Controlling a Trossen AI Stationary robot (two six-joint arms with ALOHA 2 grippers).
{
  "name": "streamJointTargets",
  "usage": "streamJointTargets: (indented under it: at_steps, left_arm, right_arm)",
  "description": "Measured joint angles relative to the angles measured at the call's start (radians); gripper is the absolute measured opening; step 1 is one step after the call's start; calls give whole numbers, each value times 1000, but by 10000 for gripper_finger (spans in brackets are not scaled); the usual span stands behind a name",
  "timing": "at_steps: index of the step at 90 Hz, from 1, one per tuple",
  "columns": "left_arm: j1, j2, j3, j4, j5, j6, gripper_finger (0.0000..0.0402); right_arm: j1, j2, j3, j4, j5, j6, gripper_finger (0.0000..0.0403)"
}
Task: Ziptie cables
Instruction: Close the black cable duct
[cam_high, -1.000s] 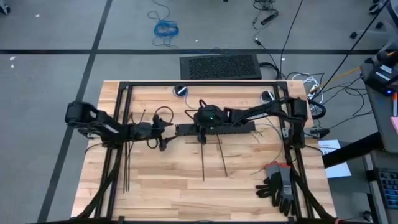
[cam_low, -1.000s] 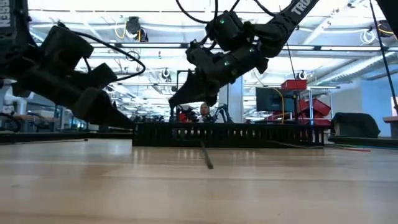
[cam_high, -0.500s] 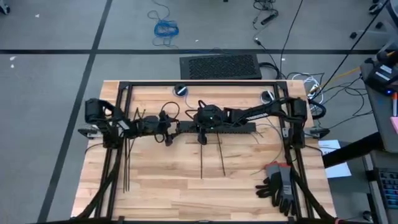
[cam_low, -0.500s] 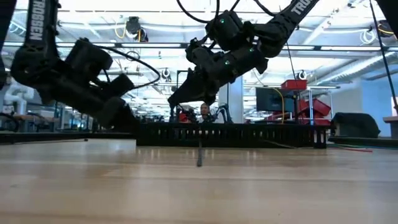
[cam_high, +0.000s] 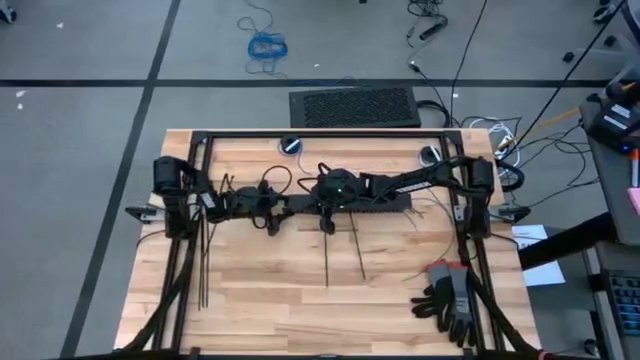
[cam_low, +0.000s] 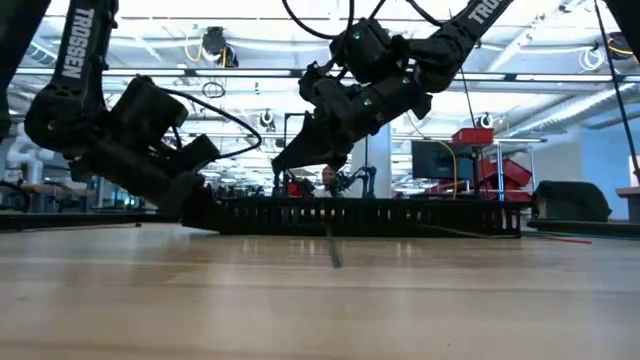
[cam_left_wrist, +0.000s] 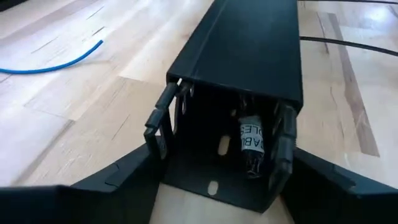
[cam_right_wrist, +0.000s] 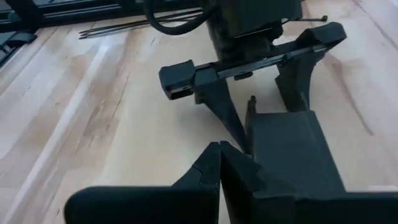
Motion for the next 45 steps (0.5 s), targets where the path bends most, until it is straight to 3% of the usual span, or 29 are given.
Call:
streamJointTargets:
  at_steps: [21,45]
  left_arm:
    - [0,1,-1,37,0,-34,270]
    - [0,2,2,35,0,-30,269]
  right_arm:
    - [-12,0,0,4,-1,-17,0]
    - [-103,49,1,85,9,-26,0]
